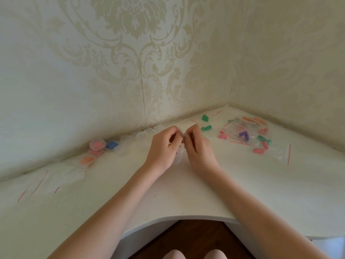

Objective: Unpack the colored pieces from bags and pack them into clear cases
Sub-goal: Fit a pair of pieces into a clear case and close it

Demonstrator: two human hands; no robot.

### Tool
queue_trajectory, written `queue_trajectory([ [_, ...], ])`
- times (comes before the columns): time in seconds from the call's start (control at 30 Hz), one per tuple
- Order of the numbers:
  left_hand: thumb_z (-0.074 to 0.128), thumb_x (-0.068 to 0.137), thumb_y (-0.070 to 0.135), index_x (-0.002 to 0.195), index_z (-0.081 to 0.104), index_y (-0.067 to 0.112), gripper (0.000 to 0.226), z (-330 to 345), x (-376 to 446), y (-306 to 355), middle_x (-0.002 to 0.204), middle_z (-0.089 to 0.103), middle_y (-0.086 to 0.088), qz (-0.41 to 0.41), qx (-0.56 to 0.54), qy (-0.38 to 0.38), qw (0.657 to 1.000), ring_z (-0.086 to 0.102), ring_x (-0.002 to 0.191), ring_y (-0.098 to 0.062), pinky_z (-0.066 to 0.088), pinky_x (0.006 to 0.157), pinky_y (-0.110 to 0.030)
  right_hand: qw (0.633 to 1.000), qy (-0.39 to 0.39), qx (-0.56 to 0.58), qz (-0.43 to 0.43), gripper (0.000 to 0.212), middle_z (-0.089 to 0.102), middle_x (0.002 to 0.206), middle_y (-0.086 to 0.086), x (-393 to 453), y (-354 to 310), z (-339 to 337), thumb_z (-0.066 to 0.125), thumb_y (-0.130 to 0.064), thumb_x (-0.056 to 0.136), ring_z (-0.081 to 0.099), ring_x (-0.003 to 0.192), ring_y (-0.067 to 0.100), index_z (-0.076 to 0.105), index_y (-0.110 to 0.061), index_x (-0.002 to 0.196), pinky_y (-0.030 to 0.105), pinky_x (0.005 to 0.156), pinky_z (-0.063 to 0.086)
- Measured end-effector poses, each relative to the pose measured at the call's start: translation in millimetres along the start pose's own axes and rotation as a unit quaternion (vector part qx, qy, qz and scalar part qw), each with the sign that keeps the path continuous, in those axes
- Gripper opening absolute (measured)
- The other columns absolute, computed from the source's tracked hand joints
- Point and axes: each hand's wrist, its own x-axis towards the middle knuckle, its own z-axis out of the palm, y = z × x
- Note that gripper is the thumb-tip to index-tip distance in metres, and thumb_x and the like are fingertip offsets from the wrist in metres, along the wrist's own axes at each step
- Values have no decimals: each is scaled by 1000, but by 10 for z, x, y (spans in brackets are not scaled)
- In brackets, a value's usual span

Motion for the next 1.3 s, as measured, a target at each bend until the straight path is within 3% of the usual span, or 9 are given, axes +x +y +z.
queue_trajectory([
  [0.17,37,99,8,65,31,18,36,73,-45,29,54,34,7,31,30,1,999,31,48,-6,24,47,-20,997,-41,-57,-36,20,45,58,0,-29,2,27,31,-22,94,38,52,21,35,-13,77,41,51,33],
  [0.33,37,99,10,66,26,20,37,73,-34,11,57,34,6,34,95,-13,995,29,50,-9,23,48,-22,997,65,-30,7,30,30,53,-7,-1,-34,13,40,-7,91,25,49,11,27,-19,67,23,46,20],
  [0.47,40,98,15,65,22,25,39,56,-82,1,55,34,7,66,171,-35,982,31,50,-11,19,50,-31,990,106,-66,62,30,33,56,-4,44,7,-77,45,-6,91,28,50,11,28,-18,69,28,47,20],
  [0.67,41,100,21,72,37,10,30,-29,-58,-5,53,35,5,82,200,35,976,36,48,-20,25,49,-36,962,36,-232,-140,15,55,103,7,-9,15,-86,57,4,79,53,82,29,51,-10,83,31,51,43],
  [0.83,38,93,22,79,55,3,29,27,-98,35,56,48,-1,232,278,45,931,43,44,-22,25,46,-22,967,27,-239,-84,11,56,129,10,24,85,-89,57,-4,85,55,105,30,68,-5,82,36,67,49],
  [0.9,40,92,18,85,59,0,28,78,-96,29,59,55,-6,285,296,28,912,51,47,-24,28,47,-22,991,14,-132,-20,19,64,115,5,19,33,-90,51,1,85,58,100,17,69,-5,84,31,76,49],
  [1.0,41,92,19,81,57,2,26,92,-103,31,58,54,-4,302,283,15,910,49,47,-22,27,47,-21,991,28,-2,134,30,60,70,-2,41,-72,-120,47,6,82,51,63,6,52,-17,63,19,57,39],
  [1.13,43,95,32,82,47,10,25,40,-116,73,58,48,-1,149,132,18,980,42,49,-15,31,46,-25,961,50,197,190,24,70,106,8,113,-46,-176,56,-13,94,69,90,14,65,-25,112,28,85,55],
  [1.3,55,94,18,103,51,12,11,-2,16,90,88,60,0,-126,-116,108,979,63,66,-11,53,60,-24,881,-13,413,231,41,67,105,-2,131,17,-242,44,1,97,63,81,9,62,-30,117,23,77,49],
])
